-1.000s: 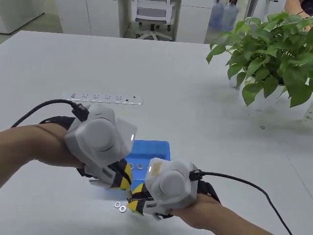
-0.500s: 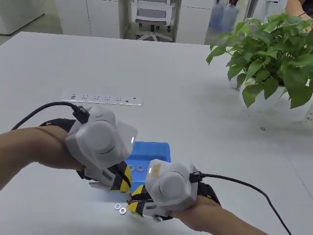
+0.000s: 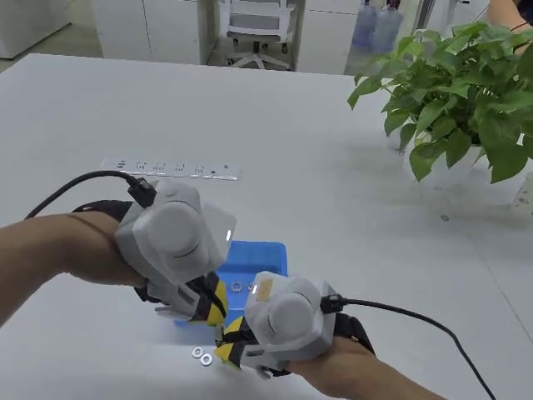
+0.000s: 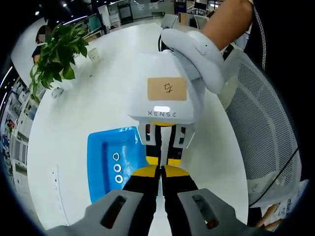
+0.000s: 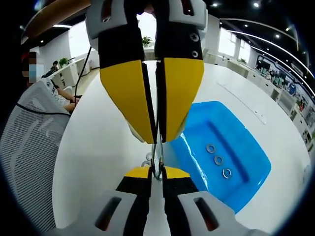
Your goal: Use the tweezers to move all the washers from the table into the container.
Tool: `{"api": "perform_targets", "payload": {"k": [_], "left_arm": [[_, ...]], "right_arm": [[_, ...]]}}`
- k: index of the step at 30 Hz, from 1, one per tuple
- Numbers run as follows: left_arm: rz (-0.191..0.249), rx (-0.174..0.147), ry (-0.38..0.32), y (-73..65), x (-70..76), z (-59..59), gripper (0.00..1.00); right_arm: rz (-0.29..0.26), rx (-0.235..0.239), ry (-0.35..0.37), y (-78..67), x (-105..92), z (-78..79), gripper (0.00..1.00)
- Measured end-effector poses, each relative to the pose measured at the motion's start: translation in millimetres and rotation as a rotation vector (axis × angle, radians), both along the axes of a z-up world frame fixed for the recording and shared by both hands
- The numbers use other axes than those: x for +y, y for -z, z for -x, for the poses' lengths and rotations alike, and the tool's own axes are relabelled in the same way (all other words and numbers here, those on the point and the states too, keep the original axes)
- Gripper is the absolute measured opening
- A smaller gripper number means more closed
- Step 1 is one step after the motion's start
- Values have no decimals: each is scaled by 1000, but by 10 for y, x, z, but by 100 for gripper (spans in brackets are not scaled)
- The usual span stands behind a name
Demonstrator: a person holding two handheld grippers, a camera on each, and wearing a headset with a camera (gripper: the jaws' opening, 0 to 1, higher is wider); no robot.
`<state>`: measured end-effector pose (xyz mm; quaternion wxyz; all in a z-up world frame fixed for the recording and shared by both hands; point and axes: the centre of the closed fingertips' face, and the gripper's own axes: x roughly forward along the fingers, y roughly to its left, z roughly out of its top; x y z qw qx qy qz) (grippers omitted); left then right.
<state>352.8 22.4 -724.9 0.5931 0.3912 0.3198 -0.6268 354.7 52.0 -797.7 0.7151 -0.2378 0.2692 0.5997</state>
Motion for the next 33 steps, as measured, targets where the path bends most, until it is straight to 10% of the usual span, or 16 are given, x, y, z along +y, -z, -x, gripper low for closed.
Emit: {"api": "perform_targets", "payload": {"k": [33], "left_arm": [[-8,-5,-15,-243,75,72,6]], "right_arm": [[-8,1,-30,-247,65,68,9]]}}
